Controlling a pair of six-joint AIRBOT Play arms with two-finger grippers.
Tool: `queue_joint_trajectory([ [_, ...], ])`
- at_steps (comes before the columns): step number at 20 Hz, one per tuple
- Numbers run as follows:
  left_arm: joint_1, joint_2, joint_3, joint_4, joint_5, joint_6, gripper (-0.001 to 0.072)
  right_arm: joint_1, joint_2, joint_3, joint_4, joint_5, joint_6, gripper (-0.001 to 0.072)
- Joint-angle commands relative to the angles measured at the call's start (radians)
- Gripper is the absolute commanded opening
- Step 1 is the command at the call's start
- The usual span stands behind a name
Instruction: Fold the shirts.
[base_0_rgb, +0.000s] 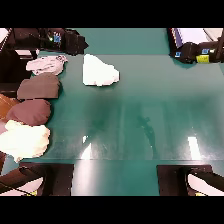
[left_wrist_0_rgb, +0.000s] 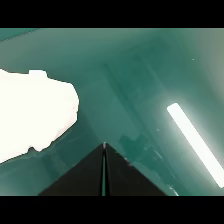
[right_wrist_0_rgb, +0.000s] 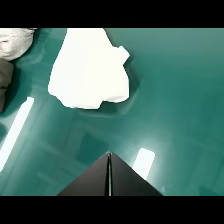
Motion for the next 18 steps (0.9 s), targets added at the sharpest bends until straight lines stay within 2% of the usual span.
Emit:
queue_joint_trajectory([
  [1, 0.000, -0.001, 0.000, 0.000, 0.000, 0.000, 0.0025, 0.001, -0.040, 0.001, 0.000, -0.007, 0.000, 0.0014],
  [5, 0.000, -0.004, -0.001, -0.014, 0.064, 0.007, 0.0027, -0.001, -0.097, 0.001, 0.012, -0.055, 0.002, 0.0014],
  [6, 0.000, -0.011, -0.002, 0.023, 0.095, 0.024, 0.0237, -0.002, -0.100, 0.001, 0.026, -0.052, 0.001, 0.0014],
  [7, 0.000, -0.027, -0.005, 0.062, 0.121, 0.011, 0.0540, -0.005, -0.100, 0.001, 0.050, -0.048, 0.002, 0.0014],
  [8, 0.005, -0.053, -0.005, 0.125, 0.128, -0.033, 0.0605, -0.004, -0.097, 0.001, 0.069, -0.043, 0.002, 0.0014],
  [10, 0.022, -0.141, -0.005, 0.212, 0.121, -0.106, 0.0606, -0.004, -0.087, 0.002, 0.121, -0.020, 0.001, 0.0014],
  [11, 0.038, -0.195, -0.005, 0.209, 0.120, -0.120, 0.0607, -0.004, -0.082, 0.002, 0.138, -0.007, 0.001, 0.0014],
  [18, 0.098, -0.591, -0.005, 0.074, 0.178, -0.103, 0.0626, -0.004, 0.031, 0.001, 0.126, -0.019, 0.001, 0.0014],
])
